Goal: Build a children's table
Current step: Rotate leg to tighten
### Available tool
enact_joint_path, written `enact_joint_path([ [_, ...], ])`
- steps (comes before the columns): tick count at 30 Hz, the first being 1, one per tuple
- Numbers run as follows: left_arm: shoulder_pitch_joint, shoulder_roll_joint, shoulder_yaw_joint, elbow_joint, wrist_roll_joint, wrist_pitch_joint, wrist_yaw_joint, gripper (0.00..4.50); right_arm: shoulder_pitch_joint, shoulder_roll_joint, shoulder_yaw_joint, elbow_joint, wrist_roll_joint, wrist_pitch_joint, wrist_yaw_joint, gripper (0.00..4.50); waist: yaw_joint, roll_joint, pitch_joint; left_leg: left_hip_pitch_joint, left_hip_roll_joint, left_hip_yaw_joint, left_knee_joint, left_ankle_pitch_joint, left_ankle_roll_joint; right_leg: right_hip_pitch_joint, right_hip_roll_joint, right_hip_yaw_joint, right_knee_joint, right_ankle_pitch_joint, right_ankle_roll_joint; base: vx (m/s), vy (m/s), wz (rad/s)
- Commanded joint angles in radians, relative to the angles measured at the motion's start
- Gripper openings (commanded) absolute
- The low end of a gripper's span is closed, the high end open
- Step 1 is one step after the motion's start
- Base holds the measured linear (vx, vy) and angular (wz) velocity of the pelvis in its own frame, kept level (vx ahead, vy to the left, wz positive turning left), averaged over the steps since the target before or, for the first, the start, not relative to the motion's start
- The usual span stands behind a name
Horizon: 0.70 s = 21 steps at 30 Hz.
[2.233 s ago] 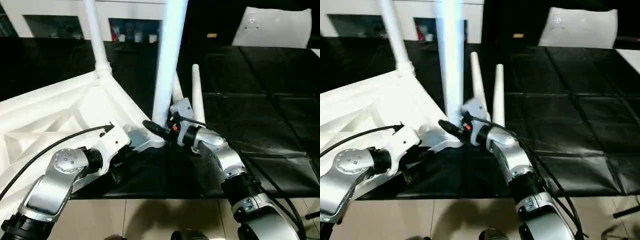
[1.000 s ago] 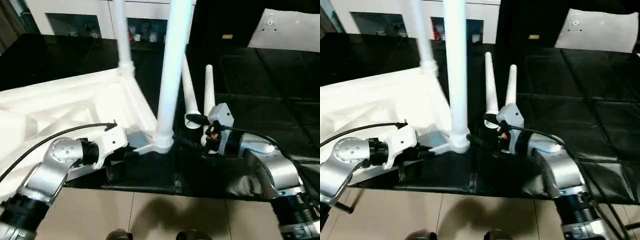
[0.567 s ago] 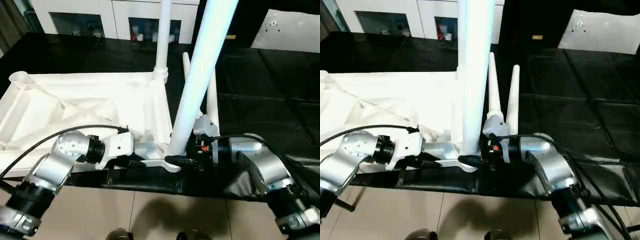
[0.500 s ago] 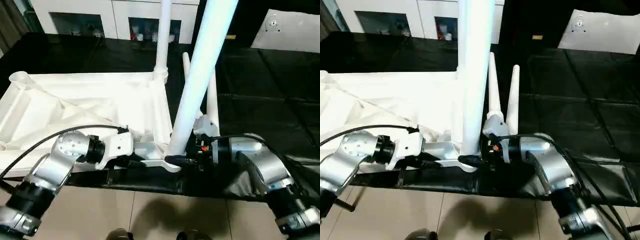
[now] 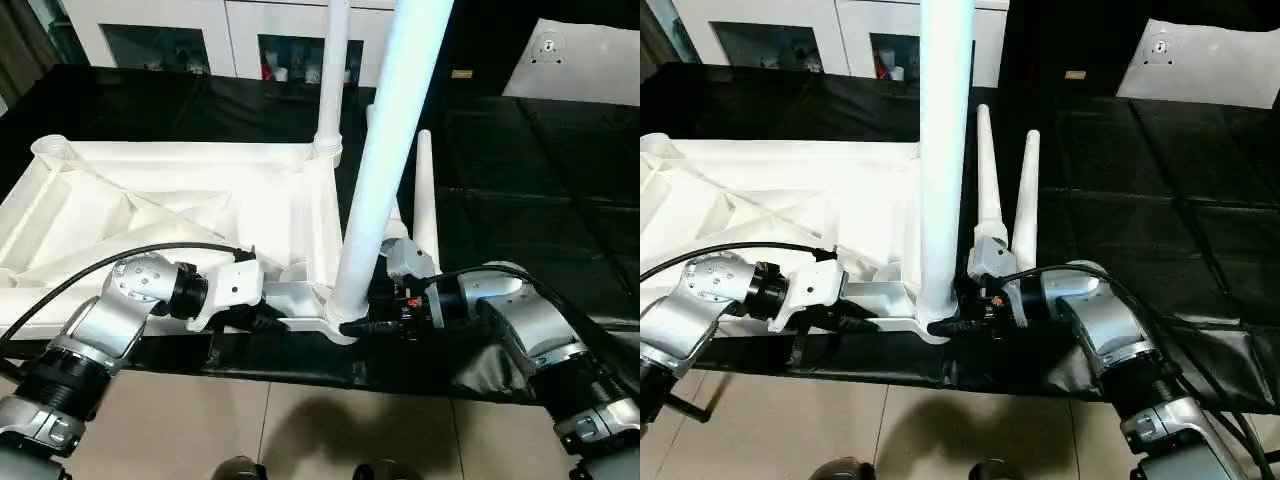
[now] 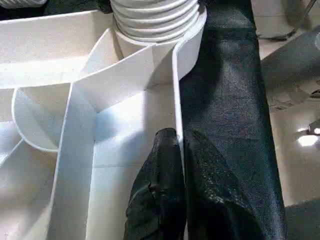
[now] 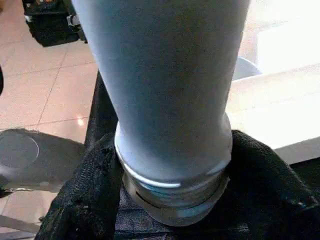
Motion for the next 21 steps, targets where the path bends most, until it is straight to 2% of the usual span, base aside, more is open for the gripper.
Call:
enact_joint_path([
  [1,-0.014,0.008,0.001,-0.010,-0.001,-0.031,-0.019,0.00,-0.010,0.011,0.006,0.010,0.000,-0.005,0.015,2.77,-0.002,0.007,-0.056,0.002,0.036,-0.005,-0.064,-0.064,0.073,0.059,-0.078,0.043,-0.055,0.102,-0.282,0.000,0.000,0.00],
  [6,-0.012,0.009,0.002,-0.007,-0.002,-0.035,-0.023,0.00,-0.013,0.018,0.006,0.017,-0.005,-0.018,0.016,2.77,-0.003,0.007,-0.055,0.002,0.037,-0.004,-0.065,-0.068,0.071,0.058,-0.078,0.043,-0.057,0.095,-0.282,0.000,0.000,0.00],
  [8,-0.010,0.009,0.002,-0.009,-0.001,-0.034,-0.022,0.00,-0.011,0.018,0.001,0.010,0.011,0.003,0.027,3.47,-0.003,0.008,-0.054,0.003,0.037,-0.004,-0.066,-0.069,0.071,0.058,-0.077,0.042,-0.057,0.093,-0.281,0.000,0.000,0.00],
  [10,-0.007,0.009,0.004,-0.012,-0.001,-0.034,-0.020,0.00,-0.006,0.018,-0.003,0.003,0.014,0.002,0.028,3.50,-0.002,0.007,-0.056,0.004,0.038,-0.004,-0.066,-0.067,0.073,0.058,-0.077,0.042,-0.056,0.097,-0.283,0.000,0.000,0.00],
  [14,-0.002,0.008,0.005,-0.011,-0.001,-0.036,-0.019,0.00,0.003,0.025,-0.017,-0.006,0.011,-0.027,0.001,3.93,-0.002,0.007,-0.056,0.004,0.039,-0.004,-0.066,-0.063,0.072,0.057,-0.078,0.042,-0.056,0.101,-0.284,0.000,0.000,0.00],
  [21,-0.005,0.009,0.004,-0.003,0.002,-0.040,-0.025,0.00,0.000,0.034,-0.025,-0.010,0.029,-0.019,0.013,3.93,-0.001,0.010,-0.057,0.004,0.039,-0.004,-0.067,-0.072,0.067,0.057,-0.079,0.043,-0.057,0.094,-0.281,0.000,0.000,0.00],
])
